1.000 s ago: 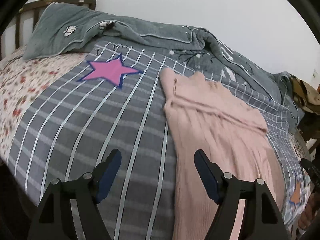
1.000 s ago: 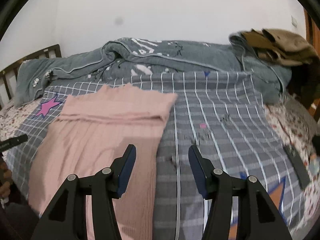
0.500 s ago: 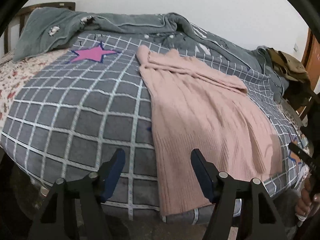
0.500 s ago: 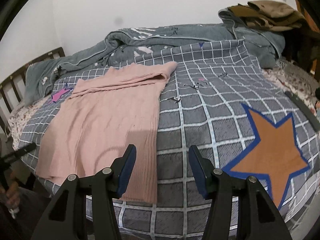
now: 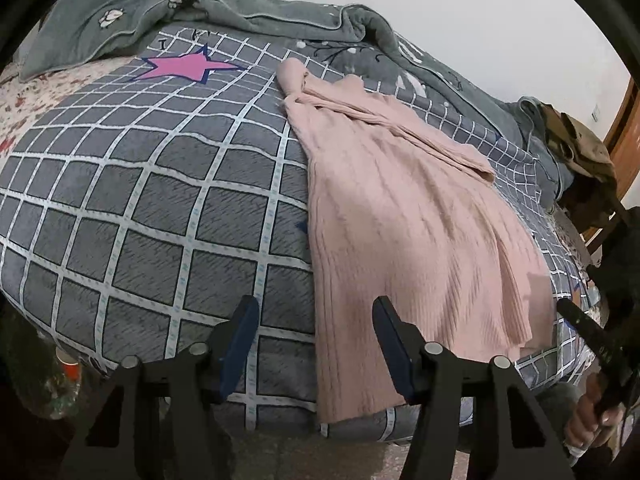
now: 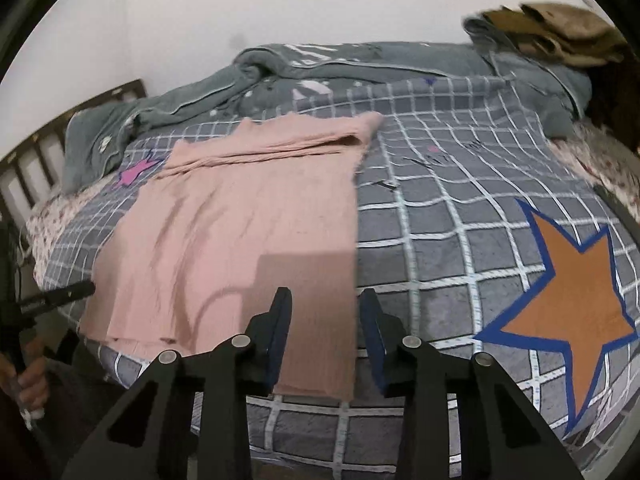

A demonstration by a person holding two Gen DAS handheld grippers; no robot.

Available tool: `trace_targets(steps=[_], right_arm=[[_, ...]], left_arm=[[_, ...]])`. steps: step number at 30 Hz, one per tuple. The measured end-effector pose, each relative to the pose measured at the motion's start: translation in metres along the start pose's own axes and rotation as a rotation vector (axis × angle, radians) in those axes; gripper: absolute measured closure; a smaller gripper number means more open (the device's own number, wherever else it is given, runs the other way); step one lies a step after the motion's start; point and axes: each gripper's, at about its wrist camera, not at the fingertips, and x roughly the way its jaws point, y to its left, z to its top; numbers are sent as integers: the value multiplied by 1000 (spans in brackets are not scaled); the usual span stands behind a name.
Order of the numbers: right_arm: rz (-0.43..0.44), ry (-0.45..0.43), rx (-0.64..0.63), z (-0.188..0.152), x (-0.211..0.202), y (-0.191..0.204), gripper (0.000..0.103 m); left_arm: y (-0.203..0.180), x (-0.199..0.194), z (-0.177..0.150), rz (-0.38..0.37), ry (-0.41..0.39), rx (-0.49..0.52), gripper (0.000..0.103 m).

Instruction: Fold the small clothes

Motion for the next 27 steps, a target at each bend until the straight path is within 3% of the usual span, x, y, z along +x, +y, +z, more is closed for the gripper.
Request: trace_targets(steps=[4,9,13,16,19,23,27], right_arm=[[-21,49,-37,-4,11,10,70],[-65,75,-62,-5,18,16,70],[-68,94,-56,-4,23,14,70],[-60,96,-46,-5,24,13,70],[-78,70,-38,-4,20,12,99],[-62,24,5,-2,9,0,103],[-41,69,42,-3,13,-11,102]], left_arm=[[-1,7,-1,2,37,6,64],[-4,10,-2,10,48,18,70],[-5,13,-2,-22,72,19,93],[-6,7,-2,-22,44,26,95],[-1,-4,0,-12,-7,9,96],[7,-7,1,-19,-13,-26,96],[5,-3,0,-20,12,-13,94]])
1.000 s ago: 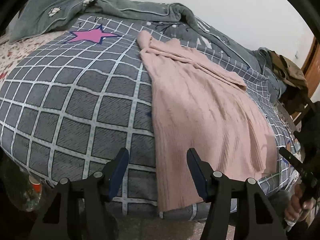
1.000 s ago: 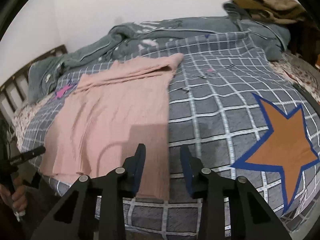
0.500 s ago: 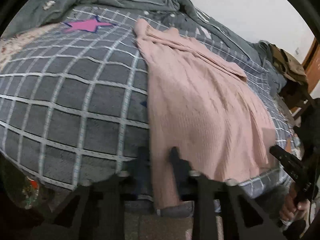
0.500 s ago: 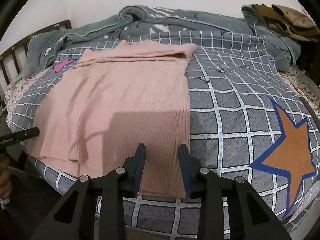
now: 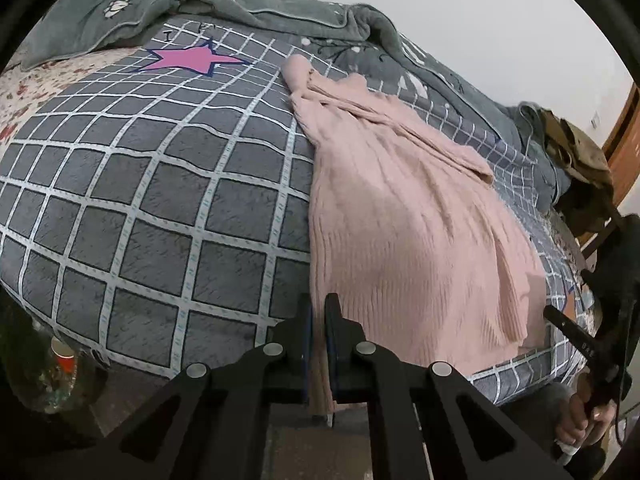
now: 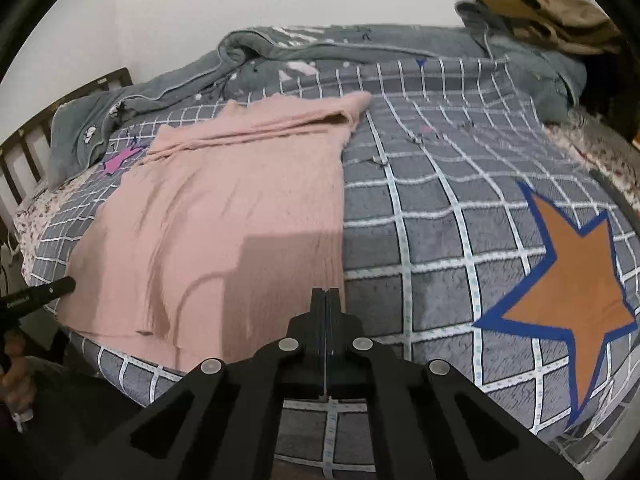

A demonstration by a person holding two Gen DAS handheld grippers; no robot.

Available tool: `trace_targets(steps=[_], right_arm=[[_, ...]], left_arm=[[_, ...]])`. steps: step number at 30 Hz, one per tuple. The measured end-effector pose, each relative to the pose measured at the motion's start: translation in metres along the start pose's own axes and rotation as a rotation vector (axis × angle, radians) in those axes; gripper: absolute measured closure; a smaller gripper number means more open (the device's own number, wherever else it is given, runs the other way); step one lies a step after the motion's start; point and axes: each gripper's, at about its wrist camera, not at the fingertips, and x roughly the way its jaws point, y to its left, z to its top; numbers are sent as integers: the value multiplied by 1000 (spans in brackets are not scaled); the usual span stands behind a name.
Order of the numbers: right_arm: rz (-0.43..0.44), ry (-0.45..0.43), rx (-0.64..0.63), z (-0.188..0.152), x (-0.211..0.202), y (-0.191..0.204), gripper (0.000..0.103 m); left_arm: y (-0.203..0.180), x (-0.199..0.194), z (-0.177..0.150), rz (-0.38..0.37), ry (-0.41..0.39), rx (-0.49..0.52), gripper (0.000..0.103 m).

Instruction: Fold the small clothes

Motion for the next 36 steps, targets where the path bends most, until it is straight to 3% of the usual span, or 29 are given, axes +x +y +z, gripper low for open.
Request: trace_targets(steps=[3,7,8,12,18,19,20,22,32,36], right_arm=[[41,12,13,0,0,-4,99],[114,34,25,-4,0,-3,72],[119,38,18,-5,1,-1,71],[88,60,-21,-8,6,10,71],[89,124,-35,-11,16,14,71],[85,125,-42,-11,17,15,72],[76,123,-49,-11,17,16,79],[71,120,-55,-12,17,16,98],[239,-8,77,5,-29,-11,99],[288,-44,148,20,-43,-20,99]], left_arm=[[-4,2,-2,-3,23,18,91],[-5,7,-4,-13,60,19,82],[-5,9,-4,-13,69,17,81],[-8,9,-5,-22,76,26,74],[-13,9,-5,-7,70,34,76],[-14,10,-5,-5,70,34,86],[-14,11,-5,-3,76,35,94],[-16,11,-5,-2,74,38,96],[-7,-45,17,-128,-56,-51,96],[-14,-60,29,-134,-99,-51,96]])
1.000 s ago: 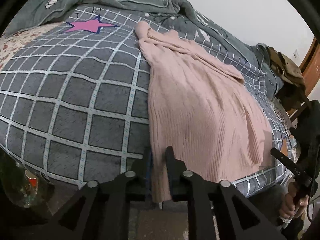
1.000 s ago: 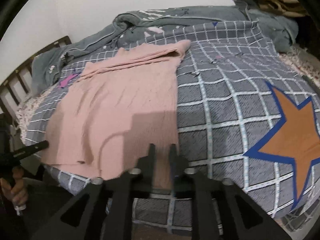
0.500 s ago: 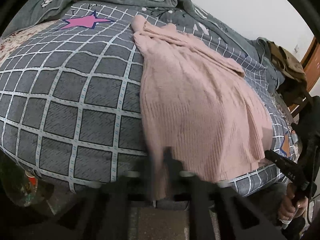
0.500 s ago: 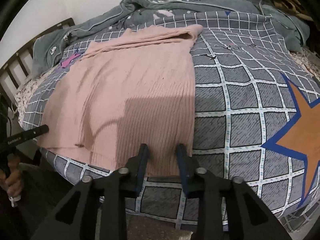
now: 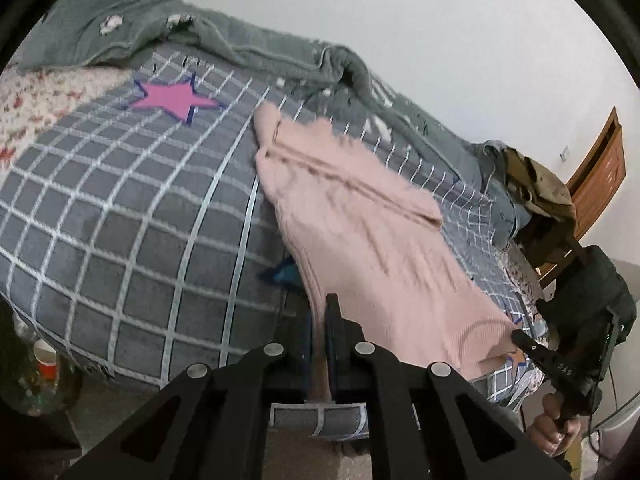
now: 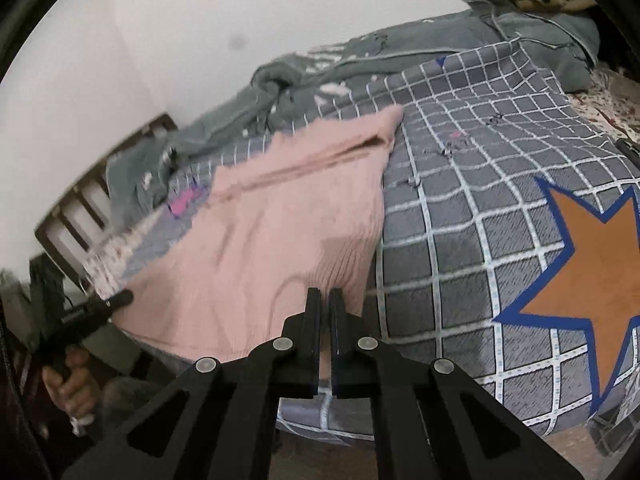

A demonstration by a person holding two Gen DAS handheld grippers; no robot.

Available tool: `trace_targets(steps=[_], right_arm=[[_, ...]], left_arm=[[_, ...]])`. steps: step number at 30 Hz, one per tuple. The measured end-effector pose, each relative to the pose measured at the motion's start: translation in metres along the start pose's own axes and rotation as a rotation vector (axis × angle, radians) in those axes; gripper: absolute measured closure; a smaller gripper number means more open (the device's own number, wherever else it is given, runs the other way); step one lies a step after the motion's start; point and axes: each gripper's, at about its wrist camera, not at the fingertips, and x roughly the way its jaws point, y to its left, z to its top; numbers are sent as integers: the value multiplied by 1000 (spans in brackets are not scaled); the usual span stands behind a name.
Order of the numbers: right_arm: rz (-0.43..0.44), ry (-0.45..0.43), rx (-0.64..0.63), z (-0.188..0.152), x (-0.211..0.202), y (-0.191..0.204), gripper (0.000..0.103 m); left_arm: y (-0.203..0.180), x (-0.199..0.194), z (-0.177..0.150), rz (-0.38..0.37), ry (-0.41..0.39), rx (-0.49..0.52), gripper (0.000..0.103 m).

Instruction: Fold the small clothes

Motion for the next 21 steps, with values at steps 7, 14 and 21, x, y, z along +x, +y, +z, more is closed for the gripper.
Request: trace_targets(steps=[7,14,21], right_arm=[[41,-61,3,25,-23,15,100],[104,-100,16,47,-24,15,100],[144,-151,29,91,-20,23,99]], left_arm=[[-18,-17,19,-11,-54,14,96],[-28,-17,42,-2,-87,18,96],[-33,-11,84,-3,-140,13,96]])
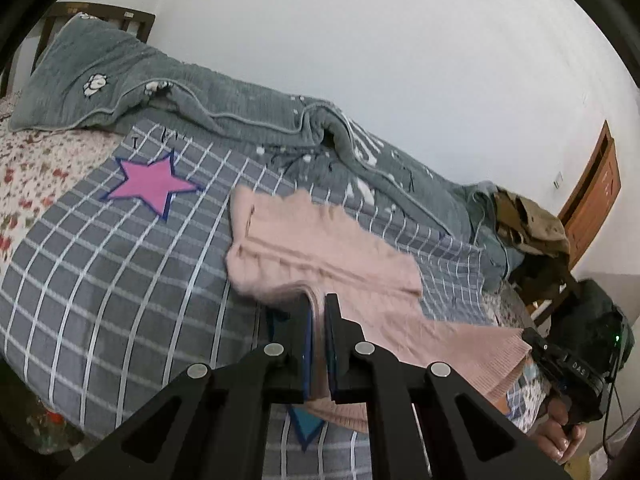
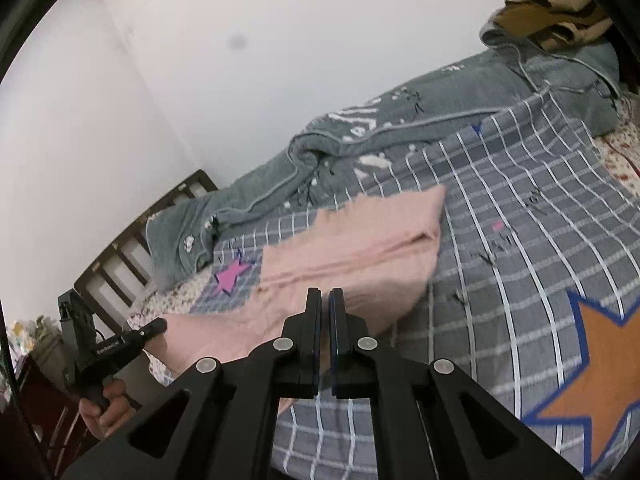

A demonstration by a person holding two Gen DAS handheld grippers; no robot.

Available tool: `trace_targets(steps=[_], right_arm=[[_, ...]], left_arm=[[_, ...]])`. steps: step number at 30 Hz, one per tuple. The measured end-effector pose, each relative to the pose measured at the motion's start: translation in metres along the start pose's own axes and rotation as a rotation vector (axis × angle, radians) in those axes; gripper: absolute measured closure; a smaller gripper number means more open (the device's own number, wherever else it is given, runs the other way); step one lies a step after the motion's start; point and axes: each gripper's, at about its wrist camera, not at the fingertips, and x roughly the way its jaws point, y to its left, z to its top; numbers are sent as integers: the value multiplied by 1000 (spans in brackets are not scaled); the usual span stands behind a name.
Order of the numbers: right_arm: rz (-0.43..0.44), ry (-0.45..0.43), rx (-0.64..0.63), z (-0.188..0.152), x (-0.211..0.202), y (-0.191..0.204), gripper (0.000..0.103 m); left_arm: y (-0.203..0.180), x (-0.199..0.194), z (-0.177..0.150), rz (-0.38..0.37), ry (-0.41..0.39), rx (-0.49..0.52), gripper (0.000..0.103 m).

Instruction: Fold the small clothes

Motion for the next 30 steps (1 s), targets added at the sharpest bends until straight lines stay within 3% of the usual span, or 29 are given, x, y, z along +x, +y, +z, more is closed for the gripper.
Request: trace_targets(steps=[8,17,30], right_arm=[[3,-36,-8,44,33,7,99],[2,-71,15,89,98,-11,99],[-59,24,68,113,208,-64,99]], left_arm=[[2,42,48,35,-35,-16,96],[18,117,85,72,-53,-62,96],[50,212,109,123,-14,-141,96]])
